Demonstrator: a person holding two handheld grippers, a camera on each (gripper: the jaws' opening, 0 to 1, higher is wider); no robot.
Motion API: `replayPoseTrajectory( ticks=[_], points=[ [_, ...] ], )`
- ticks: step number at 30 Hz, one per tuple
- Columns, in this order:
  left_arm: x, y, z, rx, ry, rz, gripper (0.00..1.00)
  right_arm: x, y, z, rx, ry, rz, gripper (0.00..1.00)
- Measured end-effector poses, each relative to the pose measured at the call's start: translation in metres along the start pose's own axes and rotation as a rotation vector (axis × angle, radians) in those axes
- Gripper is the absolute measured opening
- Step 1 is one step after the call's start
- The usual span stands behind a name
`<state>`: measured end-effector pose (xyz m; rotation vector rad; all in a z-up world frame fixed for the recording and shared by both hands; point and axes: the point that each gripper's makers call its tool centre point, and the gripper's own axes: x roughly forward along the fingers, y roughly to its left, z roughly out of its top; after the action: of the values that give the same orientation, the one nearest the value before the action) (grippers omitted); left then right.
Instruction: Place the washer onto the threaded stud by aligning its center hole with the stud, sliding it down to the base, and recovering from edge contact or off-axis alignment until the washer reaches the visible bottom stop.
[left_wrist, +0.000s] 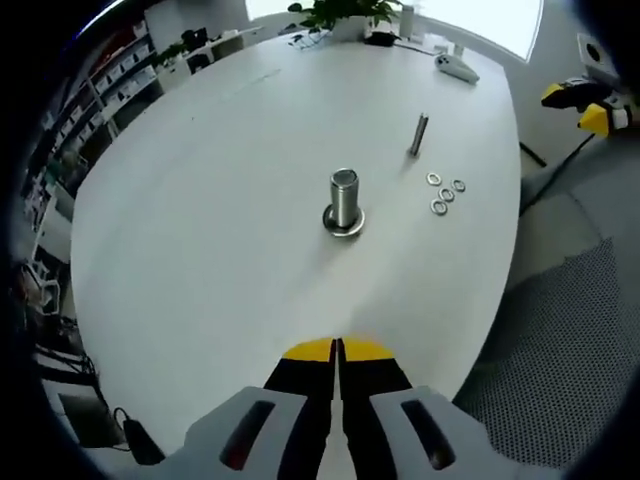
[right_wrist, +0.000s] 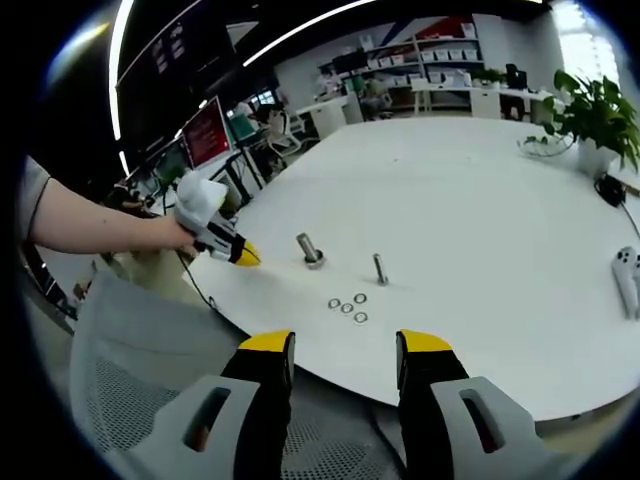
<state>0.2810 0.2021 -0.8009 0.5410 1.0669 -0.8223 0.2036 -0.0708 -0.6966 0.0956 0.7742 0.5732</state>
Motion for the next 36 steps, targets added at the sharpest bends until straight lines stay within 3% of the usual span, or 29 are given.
replayPoseTrajectory(
  ticks=[7, 15, 18, 29, 36],
  points=[
    [-0.018, 0.0, -0.034, 0.023, 0.053, -0.045, 0.09, 0.0, 0.0, 0.001, 0.004, -0.005, -0.001, 0.43],
    [-0.028, -0.017, -0.075, 0.081, 0.135, -0.137, 0.18, -0.001, 0.0, 0.0, 0.003, -0.003, 0.001, 0.43],
    [-0.033, -0.025, -0.086, 0.068, 0.157, -0.183, 0.19, 0.0, 0.0, 0.0, 0.002, 0.0, 0.001, 0.43],
    [-0.039, -0.05, -0.108, 0.091, 0.235, -0.251, 0.21, 0.001, 0.001, -0.001, -0.007, 0.007, 0.005, 0.43],
    [-0.034, -0.044, -0.117, 0.124, 0.262, -0.256, 0.17, 0.001, 0.001, -0.001, -0.004, 0.008, 0.002, 0.43]
  ],
)
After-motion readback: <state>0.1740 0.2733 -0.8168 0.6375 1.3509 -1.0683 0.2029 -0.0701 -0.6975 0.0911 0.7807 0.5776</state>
